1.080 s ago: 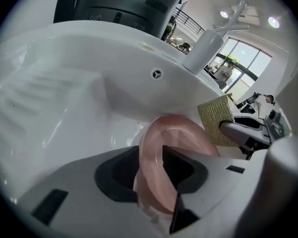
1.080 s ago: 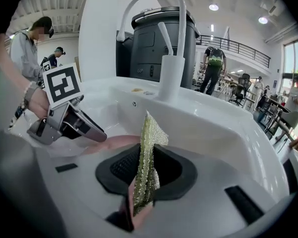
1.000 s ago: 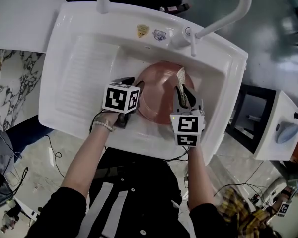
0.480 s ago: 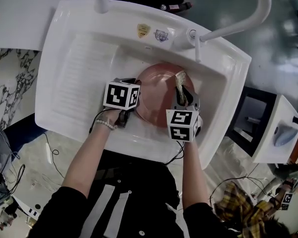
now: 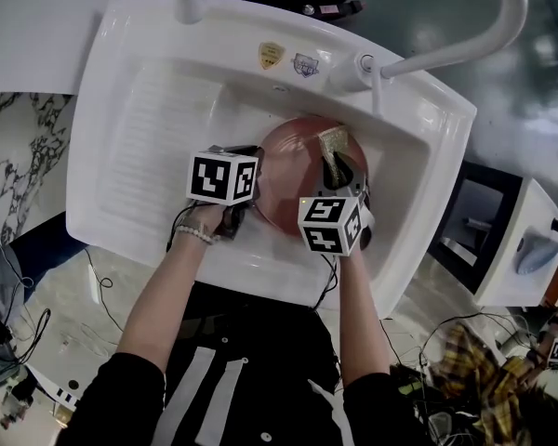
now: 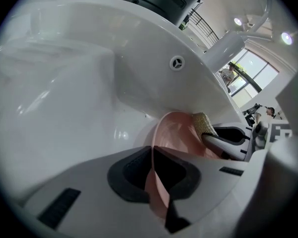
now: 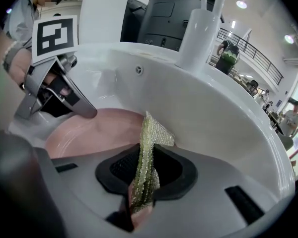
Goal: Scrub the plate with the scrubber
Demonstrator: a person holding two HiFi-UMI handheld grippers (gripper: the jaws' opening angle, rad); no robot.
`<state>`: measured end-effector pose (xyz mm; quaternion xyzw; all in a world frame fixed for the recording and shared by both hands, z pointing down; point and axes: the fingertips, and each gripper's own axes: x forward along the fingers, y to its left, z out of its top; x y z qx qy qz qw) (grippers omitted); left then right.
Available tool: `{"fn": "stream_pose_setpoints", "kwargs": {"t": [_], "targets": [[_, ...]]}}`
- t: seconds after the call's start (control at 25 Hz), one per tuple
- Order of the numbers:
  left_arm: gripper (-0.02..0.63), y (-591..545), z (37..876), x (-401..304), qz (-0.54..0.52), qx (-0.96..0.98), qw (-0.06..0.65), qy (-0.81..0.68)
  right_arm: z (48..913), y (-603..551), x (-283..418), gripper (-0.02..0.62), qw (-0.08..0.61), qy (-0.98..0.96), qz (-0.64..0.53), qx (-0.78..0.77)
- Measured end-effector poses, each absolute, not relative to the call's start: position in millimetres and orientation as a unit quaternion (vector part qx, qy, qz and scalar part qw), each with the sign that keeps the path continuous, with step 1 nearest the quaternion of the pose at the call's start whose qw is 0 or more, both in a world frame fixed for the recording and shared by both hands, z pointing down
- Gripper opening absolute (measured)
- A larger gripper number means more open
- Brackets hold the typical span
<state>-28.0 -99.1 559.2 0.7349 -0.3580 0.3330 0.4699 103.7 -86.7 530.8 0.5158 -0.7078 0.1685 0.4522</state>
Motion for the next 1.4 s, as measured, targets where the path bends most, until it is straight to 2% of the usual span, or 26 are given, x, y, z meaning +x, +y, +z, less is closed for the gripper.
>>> {"fn": "stream_pose_setpoints", "kwargs": {"t": [0.4,0.88,1.24,1.4], "targets": [[0.014,-99,558,-27,0.323,0.732,0.481,-0.357,550,-92,78,0.078,0.495,-0.739,0.118,0.442],[0.014,-100,557,-27,0.314,0.731,0.489,-0.359,560,-73,34,0.077,0.562,-0.796,-0.069,0.216],[0.015,-101,555,-28,0.308,0.73,0.491,-0.362,554,-44,9,0.077,0.543,-0.823,-0.139,0.095],[0.015,-102,555,-28,0.307,0.731,0.49,-0.363,548,-26,-1,0.077,0.514,-0.846,-0.125,0.062]]}}
